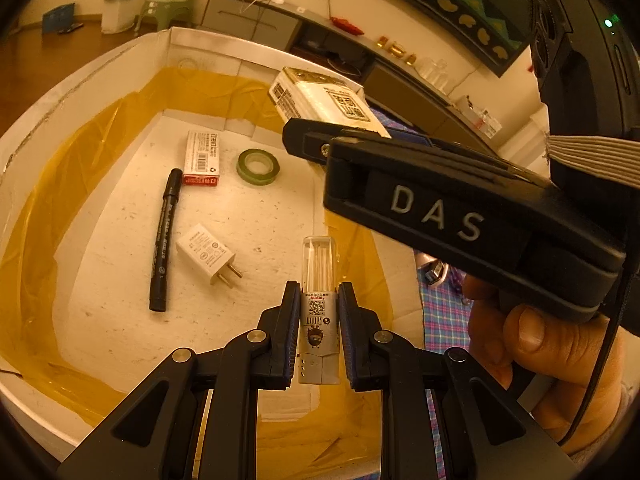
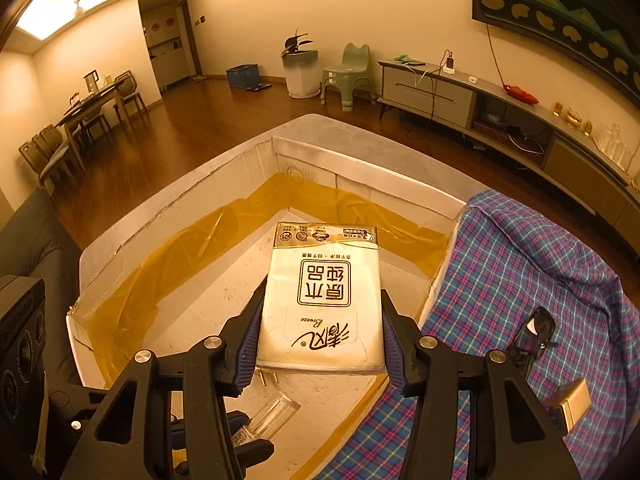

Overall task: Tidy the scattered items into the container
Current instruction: 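Carry the white tube and tissue pack over the foam container with both grippers, then open the right gripper dropping the tissue pack while the left gripper releases the tube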

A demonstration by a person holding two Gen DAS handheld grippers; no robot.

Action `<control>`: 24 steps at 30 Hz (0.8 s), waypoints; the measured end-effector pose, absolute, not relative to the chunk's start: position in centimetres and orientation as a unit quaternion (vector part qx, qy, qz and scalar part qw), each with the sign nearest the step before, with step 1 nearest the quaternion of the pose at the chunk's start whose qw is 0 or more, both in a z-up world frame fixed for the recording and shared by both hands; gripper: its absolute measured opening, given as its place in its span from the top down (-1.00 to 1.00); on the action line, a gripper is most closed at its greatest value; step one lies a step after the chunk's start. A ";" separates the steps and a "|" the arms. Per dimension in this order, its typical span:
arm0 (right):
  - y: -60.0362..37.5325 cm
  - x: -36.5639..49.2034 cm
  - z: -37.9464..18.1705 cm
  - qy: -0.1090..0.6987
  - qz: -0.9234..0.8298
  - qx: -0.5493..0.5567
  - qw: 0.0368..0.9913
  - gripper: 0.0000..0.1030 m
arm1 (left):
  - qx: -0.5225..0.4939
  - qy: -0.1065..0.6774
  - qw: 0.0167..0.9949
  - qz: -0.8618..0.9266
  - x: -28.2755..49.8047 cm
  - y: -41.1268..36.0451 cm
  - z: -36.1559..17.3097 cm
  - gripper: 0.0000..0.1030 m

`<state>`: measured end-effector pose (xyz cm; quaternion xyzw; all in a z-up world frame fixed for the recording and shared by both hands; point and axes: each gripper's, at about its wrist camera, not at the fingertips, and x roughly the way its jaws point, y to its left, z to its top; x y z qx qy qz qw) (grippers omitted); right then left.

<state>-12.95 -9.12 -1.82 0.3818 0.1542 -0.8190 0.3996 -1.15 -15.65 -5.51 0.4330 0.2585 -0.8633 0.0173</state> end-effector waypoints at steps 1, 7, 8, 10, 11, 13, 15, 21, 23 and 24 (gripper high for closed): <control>-9.3 -12.9 -2.0 0.160 -0.817 0.382 0.401 -0.04 | 0.433 0.260 0.020 -0.863 -1.2 -15.7 -5.5 0.62; -10.4 -12.6 -3.2 0.196 -0.809 0.381 0.401 -0.04 | 0.434 0.255 0.030 -0.863 -1.5 -15.3 -5.5 0.62; -10.5 -12.6 -3.3 0.203 -0.809 0.380 0.399 -0.04 | 0.435 0.254 0.030 -0.863 -1.6 -15.2 -5.6 0.62; -10.6 -12.5 -3.5 0.211 -0.809 0.379 0.397 -0.04 | 0.437 0.253 0.032 -0.862 -1.8 -15.0 -5.7 0.62; -10.6 -12.6 -3.5 0.214 -0.809 0.378 0.395 -0.04 | 0.438 0.254 0.032 -0.861 -1.9 -15.0 -5.7 0.62; -10.5 -12.8 -3.5 0.217 -0.810 0.378 0.392 -0.04 | 0.441 0.258 0.032 -0.859 -2.1 -15.0 -5.9 0.62; -10.3 -13.0 -3.5 0.216 -0.810 0.380 0.391 -0.04 | 0.444 0.263 0.034 -0.856 -2.2 -15.1 -6.0 0.62; -10.1 -13.2 -3.6 0.212 -0.810 0.382 0.390 -0.05 | 0.441 0.277 0.041 -0.852 -2.1 -16.1 -6.2 0.61; -10.0 -13.2 -3.6 0.211 -0.810 0.382 0.392 -0.05 | 0.441 0.280 0.042 -0.852 -2.1 -16.3 -6.2 0.61; -10.1 -13.2 -3.7 0.211 -0.810 0.382 0.392 -0.05 | 0.441 0.281 0.041 -0.851 -2.0 -16.3 -6.2 0.61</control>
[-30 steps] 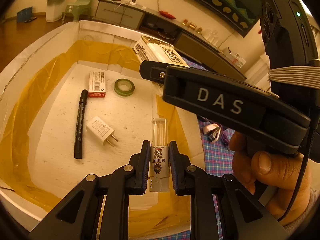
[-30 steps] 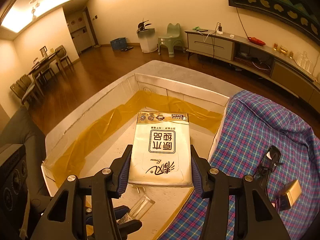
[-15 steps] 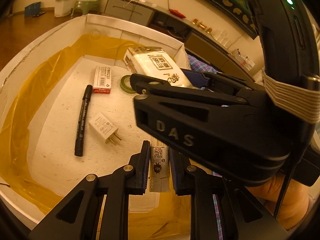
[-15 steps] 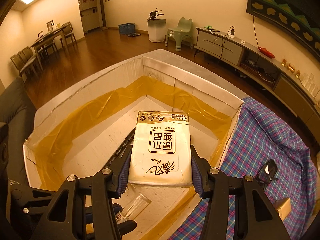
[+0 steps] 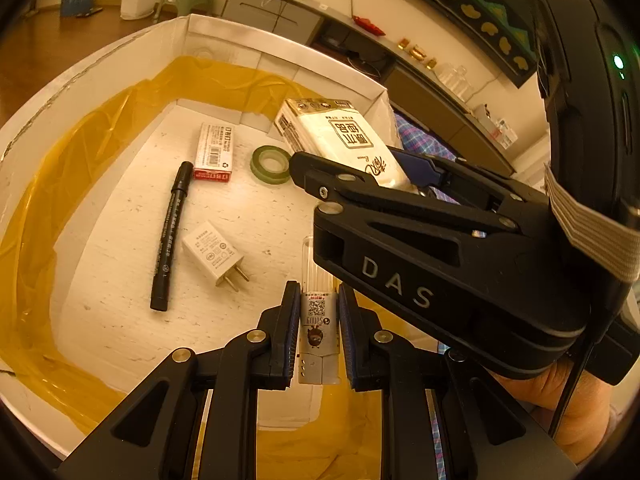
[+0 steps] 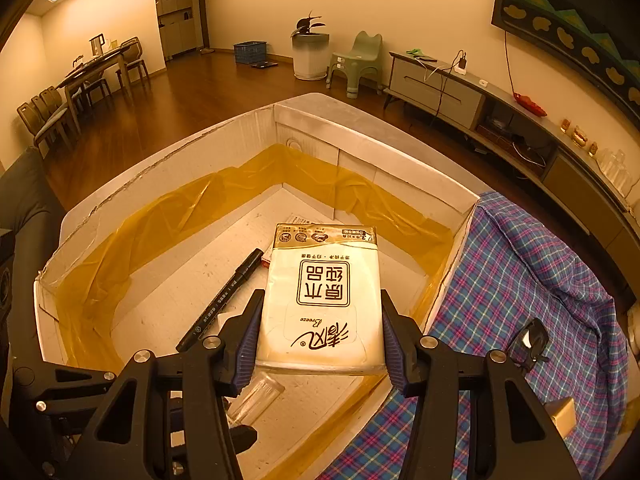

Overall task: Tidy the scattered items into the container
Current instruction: 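Open the right gripper dropping the tissue pack while the left gripper releases the tube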

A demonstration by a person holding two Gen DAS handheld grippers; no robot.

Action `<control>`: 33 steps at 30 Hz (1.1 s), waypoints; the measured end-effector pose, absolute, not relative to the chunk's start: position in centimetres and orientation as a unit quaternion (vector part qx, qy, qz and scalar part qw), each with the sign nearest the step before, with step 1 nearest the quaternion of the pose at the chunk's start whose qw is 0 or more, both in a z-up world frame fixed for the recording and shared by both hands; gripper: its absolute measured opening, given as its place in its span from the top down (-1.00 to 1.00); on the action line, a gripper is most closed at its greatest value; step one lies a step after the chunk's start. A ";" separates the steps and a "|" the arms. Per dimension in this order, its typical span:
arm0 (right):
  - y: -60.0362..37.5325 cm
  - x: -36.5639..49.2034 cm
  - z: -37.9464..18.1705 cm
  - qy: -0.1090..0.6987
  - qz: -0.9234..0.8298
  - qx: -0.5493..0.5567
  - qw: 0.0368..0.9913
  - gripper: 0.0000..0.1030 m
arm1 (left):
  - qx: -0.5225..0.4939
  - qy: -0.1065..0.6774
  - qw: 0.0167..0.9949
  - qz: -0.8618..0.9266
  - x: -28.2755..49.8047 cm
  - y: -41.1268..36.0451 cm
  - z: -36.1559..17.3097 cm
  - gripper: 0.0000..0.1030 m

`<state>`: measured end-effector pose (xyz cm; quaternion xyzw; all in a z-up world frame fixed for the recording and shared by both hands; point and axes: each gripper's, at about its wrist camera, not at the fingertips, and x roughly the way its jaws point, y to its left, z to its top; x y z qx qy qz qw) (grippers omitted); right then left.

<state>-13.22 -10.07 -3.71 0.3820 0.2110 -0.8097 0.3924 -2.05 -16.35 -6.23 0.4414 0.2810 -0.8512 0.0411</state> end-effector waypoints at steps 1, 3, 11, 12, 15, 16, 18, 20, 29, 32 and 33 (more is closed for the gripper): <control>-10.1 -13.2 -3.8 0.211 -0.809 0.382 0.393 -0.05 | 0.442 0.282 0.039 -0.851 -2.1 -16.4 -6.2 0.61; -10.1 -13.1 -3.8 0.213 -0.810 0.380 0.392 -0.06 | 0.445 0.285 0.034 -0.849 -2.2 -16.4 -6.3 0.60; -10.0 -13.1 -3.7 0.202 -0.811 0.381 0.394 -0.12 | 0.443 0.294 0.037 -0.846 -2.1 -17.0 -6.2 0.49; -9.9 -13.1 -3.7 0.200 -0.811 0.382 0.395 -0.12 | 0.442 0.297 0.038 -0.846 -2.1 -17.2 -6.1 0.49; -9.7 -13.3 -3.5 0.186 -0.812 0.385 0.398 -0.12 | 0.438 0.301 0.042 -0.846 -1.9 -17.7 -6.0 0.49; -9.6 -13.3 -3.5 0.181 -0.812 0.386 0.399 -0.12 | 0.437 0.302 0.043 -0.846 -1.8 -17.8 -5.9 0.49; -9.5 -13.4 -3.3 0.171 -0.812 0.388 0.402 -0.12 | 0.435 0.303 0.045 -0.847 -1.6 -18.0 -5.7 0.49; -9.3 -13.4 -3.1 0.164 -0.811 0.389 0.404 -0.12 | 0.433 0.304 0.046 -0.847 -1.5 -18.1 -5.5 0.49; -9.0 -12.6 -2.4 0.143 -0.807 0.392 0.417 -0.12 | 0.430 0.293 0.047 -0.853 -0.9 -17.4 -4.4 0.49; -8.9 -12.0 -2.0 0.144 -0.806 0.390 0.421 -0.12 | 0.427 0.286 0.048 -0.857 -0.5 -17.0 -3.8 0.49; -8.9 -11.9 -1.9 0.143 -0.806 0.390 0.423 -0.12 | 0.426 0.284 0.050 -0.858 -0.4 -16.9 -3.6 0.48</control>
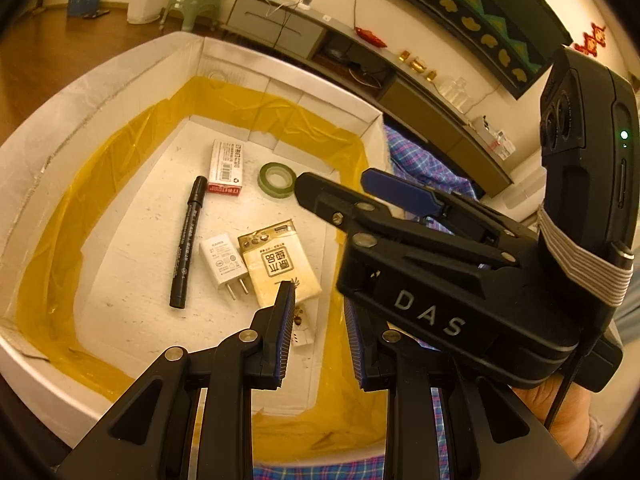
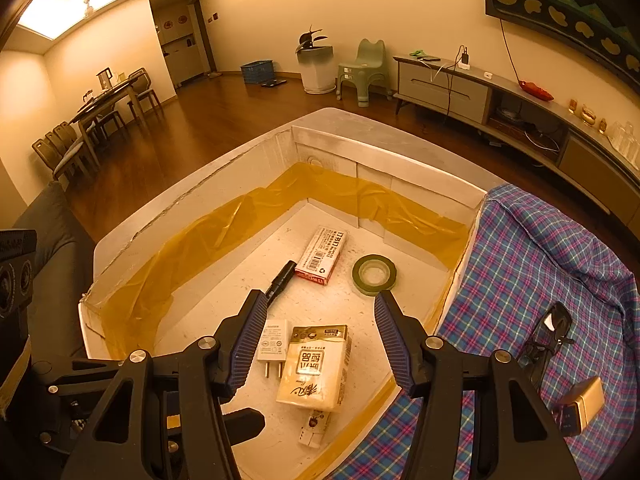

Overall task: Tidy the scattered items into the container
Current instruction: 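Open the right gripper dropping the tissue pack while the left gripper releases the tube, then move both open grippers back over the remaining items on the bed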

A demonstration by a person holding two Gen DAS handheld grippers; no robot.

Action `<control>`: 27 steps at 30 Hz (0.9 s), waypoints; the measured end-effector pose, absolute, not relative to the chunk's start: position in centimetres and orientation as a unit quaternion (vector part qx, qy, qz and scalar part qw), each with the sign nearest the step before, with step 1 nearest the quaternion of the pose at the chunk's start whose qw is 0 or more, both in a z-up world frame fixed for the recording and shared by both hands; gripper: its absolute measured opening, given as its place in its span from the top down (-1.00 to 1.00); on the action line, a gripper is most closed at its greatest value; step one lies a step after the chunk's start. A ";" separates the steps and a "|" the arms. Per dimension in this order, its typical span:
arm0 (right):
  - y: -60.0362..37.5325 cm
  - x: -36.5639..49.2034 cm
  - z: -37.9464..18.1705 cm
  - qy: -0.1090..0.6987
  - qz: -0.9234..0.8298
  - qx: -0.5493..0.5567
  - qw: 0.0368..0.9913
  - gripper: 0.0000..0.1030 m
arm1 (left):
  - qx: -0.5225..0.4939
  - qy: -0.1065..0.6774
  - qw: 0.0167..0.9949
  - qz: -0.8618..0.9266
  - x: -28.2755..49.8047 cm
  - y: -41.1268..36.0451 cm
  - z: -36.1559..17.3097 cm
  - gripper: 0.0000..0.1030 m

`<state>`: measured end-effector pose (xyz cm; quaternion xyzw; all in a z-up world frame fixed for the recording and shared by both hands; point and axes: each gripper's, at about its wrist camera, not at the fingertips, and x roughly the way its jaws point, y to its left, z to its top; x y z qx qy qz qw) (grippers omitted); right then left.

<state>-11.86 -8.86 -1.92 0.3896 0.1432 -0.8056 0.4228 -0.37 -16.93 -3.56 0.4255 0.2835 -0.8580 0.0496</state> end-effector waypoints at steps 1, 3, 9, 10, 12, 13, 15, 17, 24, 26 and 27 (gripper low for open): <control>-8.8 -11.7 -1.8 0.143 -0.805 0.389 0.425 -0.12 | 0.425 0.282 0.051 -0.859 -0.2 -16.9 -3.4 0.48; -8.6 -11.3 -1.4 0.142 -0.805 0.387 0.428 -0.12 | 0.423 0.277 0.054 -0.861 0.0 -16.7 -3.0 0.48; -7.6 -10.1 -0.1 0.135 -0.804 0.378 0.438 -0.12 | 0.410 0.243 0.068 -0.877 0.7 -15.6 -1.6 0.48; -7.3 -10.0 0.1 0.131 -0.804 0.378 0.440 -0.12 | 0.407 0.236 0.071 -0.880 0.8 -15.4 -1.4 0.48; -6.8 -9.9 0.4 0.119 -0.803 0.379 0.445 -0.12 | 0.403 0.224 0.074 -0.884 0.9 -14.9 -1.0 0.48; -6.4 -9.8 0.6 0.109 -0.801 0.381 0.448 -0.12 | 0.402 0.220 0.074 -0.886 0.9 -14.7 -0.9 0.48; -5.7 -9.8 0.9 0.092 -0.799 0.385 0.453 -0.12 | 0.399 0.212 0.074 -0.889 1.0 -14.3 -0.7 0.48; -4.7 -9.8 1.2 0.072 -0.796 0.389 0.458 -0.12 | 0.396 0.207 0.073 -0.892 1.1 -13.8 -0.4 0.48; -1.0 -10.1 2.5 -0.006 -0.783 0.398 0.479 -0.12 | 0.372 0.195 0.061 -0.906 1.1 -11.9 0.7 0.46; 0.5 -10.2 3.1 -0.029 -0.781 0.396 0.483 -0.12 | 0.362 0.186 0.056 -0.912 1.1 -11.1 1.1 0.44; 1.2 -10.3 3.3 -0.036 -0.782 0.394 0.483 -0.12 | 0.358 0.181 0.053 -0.915 1.0 -10.6 1.2 0.43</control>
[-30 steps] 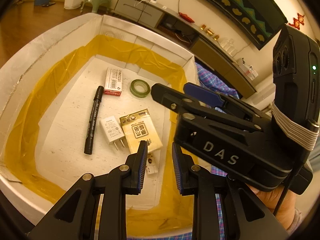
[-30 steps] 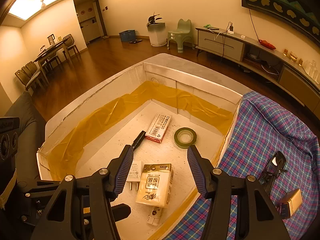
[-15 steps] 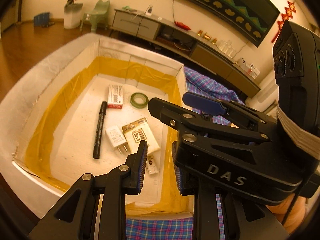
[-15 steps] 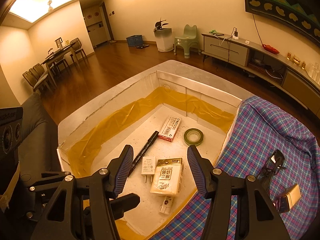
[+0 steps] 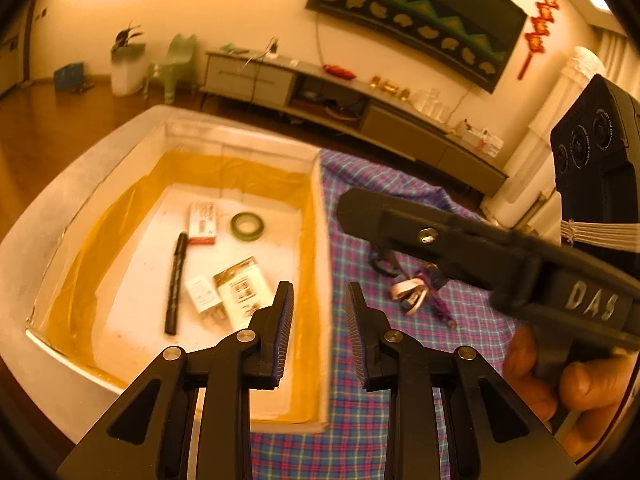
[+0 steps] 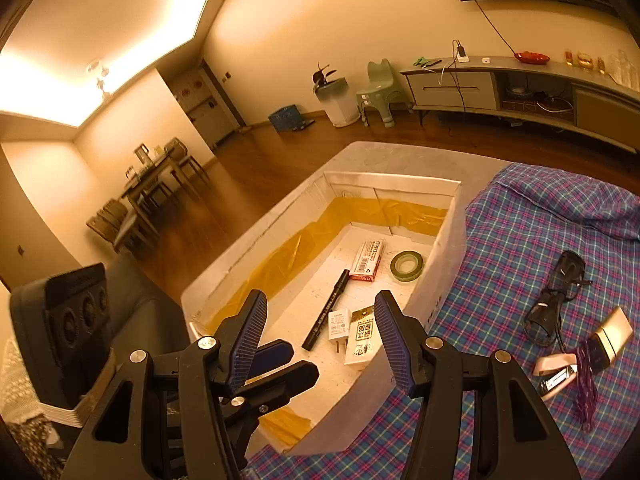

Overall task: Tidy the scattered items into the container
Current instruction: 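Move both open grippers back over the remaining items on the bed, then grasp the white stapler with the left gripper while the right gripper grasps the purple lanyard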

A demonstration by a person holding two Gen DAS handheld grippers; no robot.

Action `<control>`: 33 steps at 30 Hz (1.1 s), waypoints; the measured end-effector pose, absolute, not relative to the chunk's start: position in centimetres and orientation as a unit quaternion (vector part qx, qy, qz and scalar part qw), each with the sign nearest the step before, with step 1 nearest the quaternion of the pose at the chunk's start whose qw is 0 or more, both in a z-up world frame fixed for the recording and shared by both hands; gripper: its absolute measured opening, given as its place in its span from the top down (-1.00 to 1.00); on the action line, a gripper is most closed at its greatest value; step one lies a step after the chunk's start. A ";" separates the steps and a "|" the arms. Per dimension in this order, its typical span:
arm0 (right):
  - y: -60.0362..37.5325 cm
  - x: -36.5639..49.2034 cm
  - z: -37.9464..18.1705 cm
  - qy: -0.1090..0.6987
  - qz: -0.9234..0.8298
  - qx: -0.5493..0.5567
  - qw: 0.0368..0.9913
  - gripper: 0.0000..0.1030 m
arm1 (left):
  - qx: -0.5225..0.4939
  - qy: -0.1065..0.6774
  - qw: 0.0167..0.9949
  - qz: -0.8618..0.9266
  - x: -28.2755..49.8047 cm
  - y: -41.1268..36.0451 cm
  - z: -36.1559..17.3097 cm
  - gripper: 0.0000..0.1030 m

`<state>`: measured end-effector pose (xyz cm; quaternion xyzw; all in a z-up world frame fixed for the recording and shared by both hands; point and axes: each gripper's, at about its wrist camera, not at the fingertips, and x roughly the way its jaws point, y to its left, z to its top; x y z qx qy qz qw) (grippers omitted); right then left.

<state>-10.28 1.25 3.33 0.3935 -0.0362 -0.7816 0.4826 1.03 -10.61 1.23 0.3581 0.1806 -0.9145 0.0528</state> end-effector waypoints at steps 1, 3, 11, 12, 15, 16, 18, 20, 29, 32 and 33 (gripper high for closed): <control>1.9 -10.3 3.6 -0.041 -0.783 0.391 0.482 -0.12 | 0.357 0.177 0.049 -0.916 0.9 -10.2 1.3 0.42; 3.4 -10.5 3.8 -0.044 -0.790 0.386 0.475 -0.12 | 0.356 0.173 0.036 -0.918 0.6 -9.2 1.3 0.40; 11.0 -13.5 2.2 -0.038 -0.842 0.385 0.376 -0.12 | 0.378 0.136 -0.005 -0.916 -2.1 -4.7 -0.6 0.26; 11.8 -14.0 1.7 -0.029 -0.850 0.388 0.355 -0.12 | 0.384 0.132 -0.008 -0.914 -2.6 -4.1 -1.1 0.26; 14.0 -15.6 -0.6 0.002 -0.863 0.406 0.301 -0.12 | 0.402 0.126 -0.014 -0.907 -4.2 -2.5 -2.5 0.25; 14.7 -16.2 -1.5 0.004 -0.863 0.415 0.289 -0.12 | 0.406 0.124 -0.016 -0.906 -4.6 -2.2 -2.8 0.24; 15.9 -17.3 -3.2 0.000 -0.861 0.431 0.271 -0.12 | 0.414 0.118 -0.019 -0.903 -5.7 -1.2 -3.6 0.22; 17.3 -18.6 -4.7 -0.010 -0.861 0.443 0.249 -0.12 | 0.419 0.108 -0.029 -0.901 -6.7 -0.2 -4.6 0.15; 18.8 -20.4 -8.4 -0.019 -0.832 0.483 0.274 -0.12 | 0.416 0.065 -0.014 -0.907 -12.6 1.8 -8.0 0.13; 17.5 -19.6 -9.5 0.032 -0.824 0.479 0.300 -0.12 | 0.419 0.076 -0.018 -0.904 -14.1 1.4 -9.1 0.13; 17.0 -19.3 -9.9 0.053 -0.822 0.477 0.306 -0.12 | 0.422 0.082 -0.020 -0.903 -14.6 1.3 -9.6 0.13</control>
